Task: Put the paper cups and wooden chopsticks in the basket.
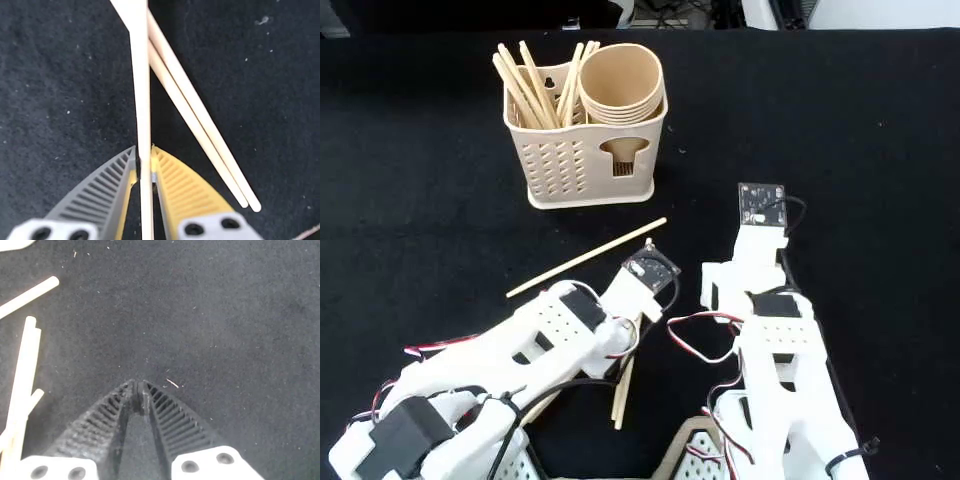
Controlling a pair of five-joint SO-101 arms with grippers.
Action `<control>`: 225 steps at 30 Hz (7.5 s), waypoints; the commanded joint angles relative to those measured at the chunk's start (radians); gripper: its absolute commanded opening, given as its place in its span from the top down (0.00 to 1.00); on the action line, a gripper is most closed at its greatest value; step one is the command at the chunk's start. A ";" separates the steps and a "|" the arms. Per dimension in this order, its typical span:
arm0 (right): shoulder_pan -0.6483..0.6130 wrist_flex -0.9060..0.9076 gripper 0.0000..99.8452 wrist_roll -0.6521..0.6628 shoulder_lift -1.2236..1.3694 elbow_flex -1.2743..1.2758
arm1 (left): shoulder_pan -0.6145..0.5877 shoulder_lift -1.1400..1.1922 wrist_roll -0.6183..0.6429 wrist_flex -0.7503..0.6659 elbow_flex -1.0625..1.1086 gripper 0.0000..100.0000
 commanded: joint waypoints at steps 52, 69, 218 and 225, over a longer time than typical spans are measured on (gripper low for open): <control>-0.017 -0.063 0.99 -0.002 -0.028 0.008 | -0.492 -0.377 -0.158 -1.361 -0.219 0.97; -0.043 -0.066 0.99 -0.002 -0.028 0.010 | -0.558 -0.063 -0.150 -1.355 -0.249 0.97; -0.118 0.430 0.87 0.565 0.591 -0.535 | -0.934 -1.089 -0.137 -0.097 0.618 0.84; -0.120 0.425 0.80 0.572 0.593 -0.498 | -0.931 -1.089 -0.137 -0.097 0.616 0.84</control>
